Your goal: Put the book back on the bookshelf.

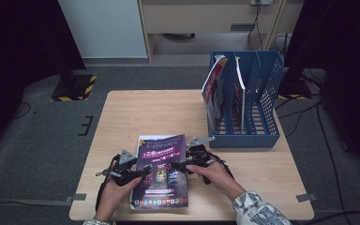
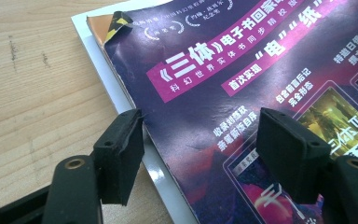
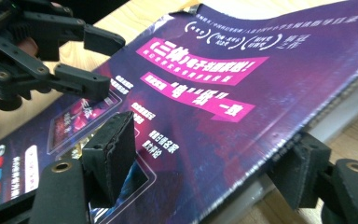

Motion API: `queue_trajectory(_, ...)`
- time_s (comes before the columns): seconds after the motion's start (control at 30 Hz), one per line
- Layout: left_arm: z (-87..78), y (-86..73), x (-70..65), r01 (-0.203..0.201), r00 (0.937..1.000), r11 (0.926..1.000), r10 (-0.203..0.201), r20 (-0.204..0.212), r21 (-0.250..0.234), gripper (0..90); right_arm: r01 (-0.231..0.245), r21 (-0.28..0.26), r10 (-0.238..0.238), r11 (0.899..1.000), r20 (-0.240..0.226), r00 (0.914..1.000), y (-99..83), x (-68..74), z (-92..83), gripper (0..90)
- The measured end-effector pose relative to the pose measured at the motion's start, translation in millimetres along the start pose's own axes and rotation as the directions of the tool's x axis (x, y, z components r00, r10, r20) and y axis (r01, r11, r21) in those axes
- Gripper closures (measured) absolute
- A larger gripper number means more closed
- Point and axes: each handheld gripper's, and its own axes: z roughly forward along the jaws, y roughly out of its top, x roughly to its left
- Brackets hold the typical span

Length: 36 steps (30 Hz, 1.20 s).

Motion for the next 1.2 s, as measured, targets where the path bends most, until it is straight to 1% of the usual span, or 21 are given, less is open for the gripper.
queue_trajectory(0.07,0.0,0.0,0.0,0.000,1.0000,1.0000,0.000,0.000,0.000,31.7,0.005,-0.003,-0.005,1.000,-0.004,1.0000,-0.1,0.6,1.3,30.1)
queue_trajectory(0.1,-0.1,-0.2,0.2,0.003,1.0000,1.0000,-0.003,0.001,-0.001,31.6,0.020,-0.001,-0.020,1.000,-0.018,0.9996,1.0,2.6,5.4,31.9)
queue_trajectory(0.17,-0.2,-0.3,0.6,0.003,1.0000,1.0000,-0.003,0.001,-0.002,31.5,0.050,0.021,-0.049,0.999,-0.027,0.9984,2.6,4.6,7.6,31.8)
queue_trajectory(0.2,-0.2,-0.4,0.6,0.004,1.0000,1.0000,-0.004,0.001,-0.001,31.5,0.061,0.029,-0.060,0.998,-0.026,0.9979,3.0,5.2,7.9,31.7)
queue_trajectory(0.37,-0.2,-0.4,0.6,0.001,1.0000,1.0000,-0.001,0.001,-0.002,31.5,0.094,0.031,-0.094,0.995,-0.004,0.9956,2.2,7.5,8.1,31.7)
queue_trajectory(0.47,-0.4,-0.3,0.5,0.000,1.0000,1.0000,0.000,0.000,0.000,31.5,0.089,0.023,-0.088,0.996,-0.007,0.9961,1.3,6.7,7.9,31.5)
queue_trajectory(0.57,-0.4,-0.2,0.5,-0.001,1.0000,1.0000,0.001,0.000,0.001,31.4,0.090,0.016,-0.090,0.996,-0.001,0.9960,-0.2,7.4,7.7,27.7)
queue_trajectory(0.67,-0.3,-0.3,0.5,0.000,1.0000,1.0000,0.000,-0.001,-0.001,31.3,0.082,0.008,-0.082,0.997,-0.006,0.9966,-1.0,6.9,7.6,27.4)
queue_trajectory(0.8,1.5,-0.5,-0.6,0.007,1.0000,0.9999,-0.007,-0.002,-0.009,29.0,0.087,-0.011,-0.087,0.996,-0.010,0.9961,-3.4,5.9,7.4,27.5)
queue_trajectory(0.87,1.7,-0.3,-1.1,0.006,1.0000,0.9999,-0.007,-0.004,-0.008,28.5,0.088,-0.010,-0.088,0.996,-0.009,0.9961,-3.3,5.9,7.4,28.4)
queue_trajectory(0.9,1.6,-0.2,-1.3,0.002,1.0000,1.0000,-0.002,-0.006,-0.008,28.4,0.096,-0.010,-0.096,0.995,0.005,0.9953,-3.4,5.5,7.0,33.8)
queue_trajectory(0.93,1.4,0.0,-1.2,-0.003,1.0000,1.0000,0.003,-0.006,-0.004,28.4,0.098,-0.012,-0.098,0.995,0.008,0.9952,-3.6,5.1,6.8,35.0)
queue_trajectory(1.1,1.6,0.4,-1.1,-0.006,1.0000,1.0000,0.006,-0.005,-0.005,28.5,0.087,-0.024,-0.087,0.996,-0.001,0.9962,-3.6,2.7,7.4,39.4)
queue_trajectory(1.13,1.7,0.6,-0.7,-0.007,1.0000,1.0000,0.007,-0.002,-0.004,28.4,0.078,-0.009,-0.078,0.997,-0.004,0.9969,-1.6,2.6,7.3,41.2)
queue_trajectory(1.2,1.6,0.7,-0.6,-0.007,1.0000,1.0000,0.007,-0.002,-0.002,28.5,0.083,0.006,-0.083,0.997,-0.008,0.9965,0.7,3.0,7.8,41.9)
